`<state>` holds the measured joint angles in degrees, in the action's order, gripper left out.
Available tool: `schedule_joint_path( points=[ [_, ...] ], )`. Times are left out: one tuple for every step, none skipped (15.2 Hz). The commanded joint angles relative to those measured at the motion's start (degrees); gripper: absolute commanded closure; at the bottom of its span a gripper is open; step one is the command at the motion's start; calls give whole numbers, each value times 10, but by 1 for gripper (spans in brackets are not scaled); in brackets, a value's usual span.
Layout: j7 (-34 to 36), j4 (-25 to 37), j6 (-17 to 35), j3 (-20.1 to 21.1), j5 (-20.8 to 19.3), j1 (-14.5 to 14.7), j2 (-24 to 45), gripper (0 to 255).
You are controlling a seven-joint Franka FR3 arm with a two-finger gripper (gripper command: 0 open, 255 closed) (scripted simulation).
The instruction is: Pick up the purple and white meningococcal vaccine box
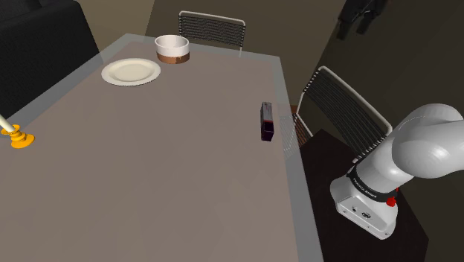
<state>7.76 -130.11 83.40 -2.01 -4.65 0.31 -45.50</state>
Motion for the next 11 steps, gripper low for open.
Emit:
schedule_joint_path(
  points=[
    [0,0,0,0,0,0,0,0],
    [19,-19,16,7,6,-3,-2,0],
    [38,-37,33,14,13,-5,-2,0],
    [57,-54,50,22,19,-7,-2,0],
    [76,-70,67,29,26,-10,-1,0],
    [94,-86,85,37,32,-12,1,0],
    [113,-101,103,44,39,-14,5,0],
    [132,-115,121,52,45,-15,9,0],
    [150,-129,140,60,52,-17,14,0],
    [168,-141,159,68,58,-18,21,0],
    [186,-153,179,76,65,-20,29,0]
  ],
)
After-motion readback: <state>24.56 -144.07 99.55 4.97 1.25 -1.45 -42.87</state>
